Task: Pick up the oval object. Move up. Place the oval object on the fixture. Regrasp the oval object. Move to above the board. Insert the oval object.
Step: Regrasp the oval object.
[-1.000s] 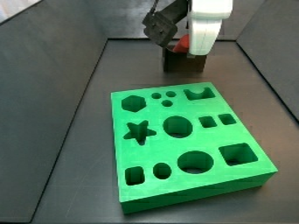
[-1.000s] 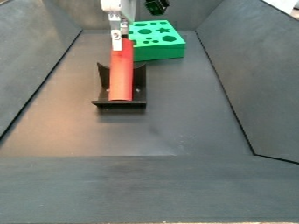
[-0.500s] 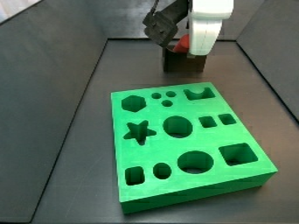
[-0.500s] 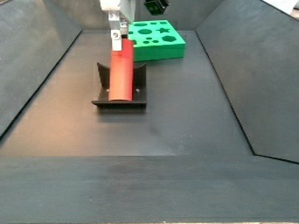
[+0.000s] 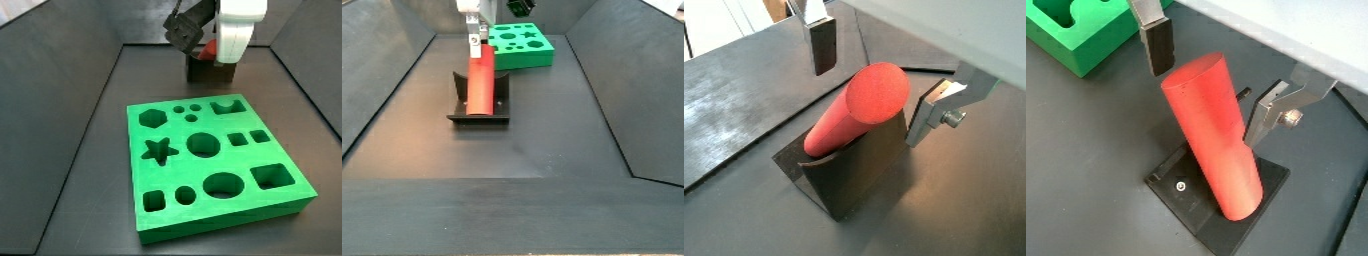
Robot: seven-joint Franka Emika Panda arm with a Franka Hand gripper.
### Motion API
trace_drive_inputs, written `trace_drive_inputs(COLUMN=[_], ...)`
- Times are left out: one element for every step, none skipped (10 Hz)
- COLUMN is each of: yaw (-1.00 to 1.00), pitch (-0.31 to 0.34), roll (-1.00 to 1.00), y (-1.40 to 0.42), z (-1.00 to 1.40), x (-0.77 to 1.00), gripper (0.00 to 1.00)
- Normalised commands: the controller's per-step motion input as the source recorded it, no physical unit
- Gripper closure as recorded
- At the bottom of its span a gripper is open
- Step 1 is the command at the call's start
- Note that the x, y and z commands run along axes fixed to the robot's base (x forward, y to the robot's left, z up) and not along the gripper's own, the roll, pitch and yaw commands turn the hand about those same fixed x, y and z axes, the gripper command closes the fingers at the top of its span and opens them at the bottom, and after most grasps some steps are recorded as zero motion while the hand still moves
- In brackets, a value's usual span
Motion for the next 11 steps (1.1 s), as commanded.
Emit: trace_drive_inputs(yaw=[0.06, 0.06, 0.06, 0.06, 0.06, 0.06, 0.06, 0.06, 0.06, 0.06, 0.06], pitch=[0.224, 0.224, 0.224, 0.224, 0.224, 0.224, 0.224, 0.224, 0.224, 0.224, 0.224], roll=[-0.05, -0.05, -0.05, -0.05, -0.05, -0.05, -0.05, -0.05, -0.05, -0.05, -0.05], y=[-0.01, -0.01, -0.01, -0.01, -0.01, -0.01, -0.01, -0.01, -0.01, -0.01, -0.01], z=[0.01, 0.01, 0.01, 0.01, 0.01, 0.01, 0.01, 0.01, 0.01, 0.01, 0.01], x=[0.09, 0.09, 0.09, 0.09, 0.09, 0.09, 0.09, 0.09, 0.09, 0.09, 0.09], gripper=[0.0, 0.0, 0.0, 0.0, 0.0, 0.0, 0.0, 0.0, 0.0, 0.0, 0.0])
